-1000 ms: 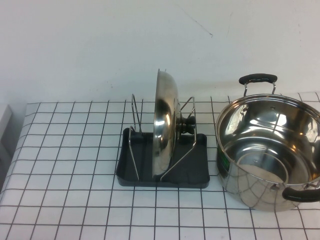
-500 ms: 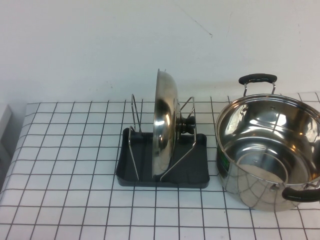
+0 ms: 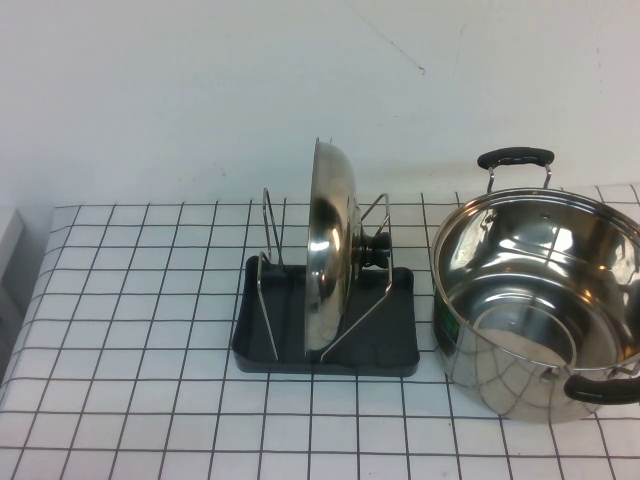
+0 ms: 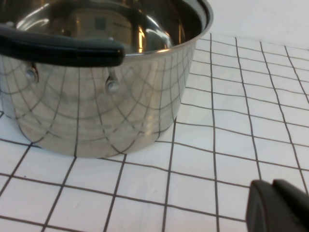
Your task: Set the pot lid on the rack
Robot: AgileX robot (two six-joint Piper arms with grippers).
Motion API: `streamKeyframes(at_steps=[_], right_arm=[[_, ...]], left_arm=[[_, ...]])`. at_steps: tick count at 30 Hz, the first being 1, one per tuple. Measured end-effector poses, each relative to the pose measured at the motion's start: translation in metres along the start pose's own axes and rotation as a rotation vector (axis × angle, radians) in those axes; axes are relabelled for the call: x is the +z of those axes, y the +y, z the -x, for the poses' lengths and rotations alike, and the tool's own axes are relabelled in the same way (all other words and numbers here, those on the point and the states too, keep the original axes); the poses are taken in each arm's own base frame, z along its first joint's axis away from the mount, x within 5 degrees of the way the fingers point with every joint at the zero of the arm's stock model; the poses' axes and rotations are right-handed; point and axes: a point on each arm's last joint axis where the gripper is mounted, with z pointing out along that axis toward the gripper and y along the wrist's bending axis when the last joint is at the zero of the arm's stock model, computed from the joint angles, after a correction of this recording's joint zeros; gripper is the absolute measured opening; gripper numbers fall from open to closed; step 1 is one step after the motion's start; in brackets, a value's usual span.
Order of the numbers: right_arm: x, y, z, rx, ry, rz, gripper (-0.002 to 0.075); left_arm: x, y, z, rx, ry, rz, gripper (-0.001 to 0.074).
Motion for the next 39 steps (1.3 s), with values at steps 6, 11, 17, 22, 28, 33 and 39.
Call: streamKeyframes(at_steps=[6,11,17,22,28,33,39], right_arm=[[0.0000,0.0000,0.0000,0.000,0.000,0.000,-0.0002],[-0.0001,-0.0020,-0.0003,0.014,0.006,-0.037,-0.0001],[-0.0004,-0.0048,-0.0009,0.034,0.014,-0.090,-0.0001],[-0.0004,-0.0048,-0.0009,0.034,0.014,-0.090,-0.0001],[-0.0004,-0.0048,-0.0009,0.034,0.014,-0.090,-0.0001],[-0.0004,-0.0048,-0.0009,0.034,0.014,-0.090,-0.0001],[-0.0004,-0.0049,-0.0009,0.031,0.014,-0.090,-0.0001]], left_arm=[[0.0000,0.0000,0.0000,0.000,-0.001,0.000,-0.0002],[0.0000,0.0000,0.0000,0.000,-0.001,0.000,-0.0002],[0.0000,0.0000,0.0000,0.000,-0.001,0.000,-0.0002],[-0.0001,0.0000,0.0001,0.000,-0.002,0.000,-0.0002],[-0.0001,0.0000,0.0001,0.004,-0.002,0.000,-0.0002],[-0.0001,0.0000,0.0001,0.004,-0.002,0.000,-0.0002],[-0.0001,0.0000,0.0001,0.004,-0.002,0.000,-0.0002]])
